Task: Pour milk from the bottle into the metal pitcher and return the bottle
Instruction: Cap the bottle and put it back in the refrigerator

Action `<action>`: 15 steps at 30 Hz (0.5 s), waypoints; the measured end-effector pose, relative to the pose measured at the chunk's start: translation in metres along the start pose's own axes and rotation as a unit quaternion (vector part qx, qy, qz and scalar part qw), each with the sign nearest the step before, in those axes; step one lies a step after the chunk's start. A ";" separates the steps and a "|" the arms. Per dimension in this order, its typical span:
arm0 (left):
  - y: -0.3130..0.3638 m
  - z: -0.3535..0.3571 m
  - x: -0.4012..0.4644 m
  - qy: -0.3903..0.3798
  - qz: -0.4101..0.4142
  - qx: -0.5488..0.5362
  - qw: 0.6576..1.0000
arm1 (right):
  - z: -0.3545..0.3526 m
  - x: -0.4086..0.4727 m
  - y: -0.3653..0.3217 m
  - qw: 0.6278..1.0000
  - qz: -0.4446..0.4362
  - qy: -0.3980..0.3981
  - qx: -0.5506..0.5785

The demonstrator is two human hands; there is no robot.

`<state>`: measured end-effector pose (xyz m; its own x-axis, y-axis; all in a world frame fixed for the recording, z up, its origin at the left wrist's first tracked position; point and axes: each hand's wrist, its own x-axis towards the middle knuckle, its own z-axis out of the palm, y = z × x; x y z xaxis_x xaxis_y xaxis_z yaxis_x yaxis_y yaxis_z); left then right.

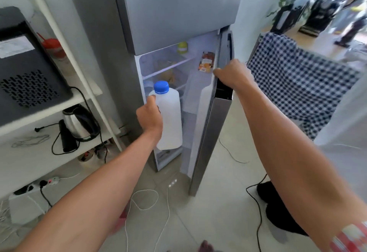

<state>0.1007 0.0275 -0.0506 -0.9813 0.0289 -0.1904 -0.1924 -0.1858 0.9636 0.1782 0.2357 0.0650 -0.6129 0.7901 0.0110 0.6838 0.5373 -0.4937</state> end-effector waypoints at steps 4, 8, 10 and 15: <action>-0.013 0.022 -0.005 -0.017 -0.016 -0.006 1.000 | -0.017 -0.006 0.033 0.998 0.020 0.035 -0.044; -0.026 0.048 -0.012 -0.038 -0.040 -0.026 0.998 | -0.025 -0.012 0.061 0.996 0.062 0.040 -0.055; -0.032 0.063 -0.017 -0.042 -0.062 -0.053 0.996 | -0.028 -0.013 0.076 0.995 0.049 0.058 -0.061; -0.056 0.099 -0.021 -0.026 -0.136 -0.137 0.981 | -0.032 -0.005 0.099 0.991 0.006 0.087 -0.102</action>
<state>0.1309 0.1347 -0.0818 -0.8941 0.1631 -0.4170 -0.4454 -0.4208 0.7903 0.2616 0.2941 0.0445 -0.5386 0.8266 0.1634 0.7677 0.5613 -0.3091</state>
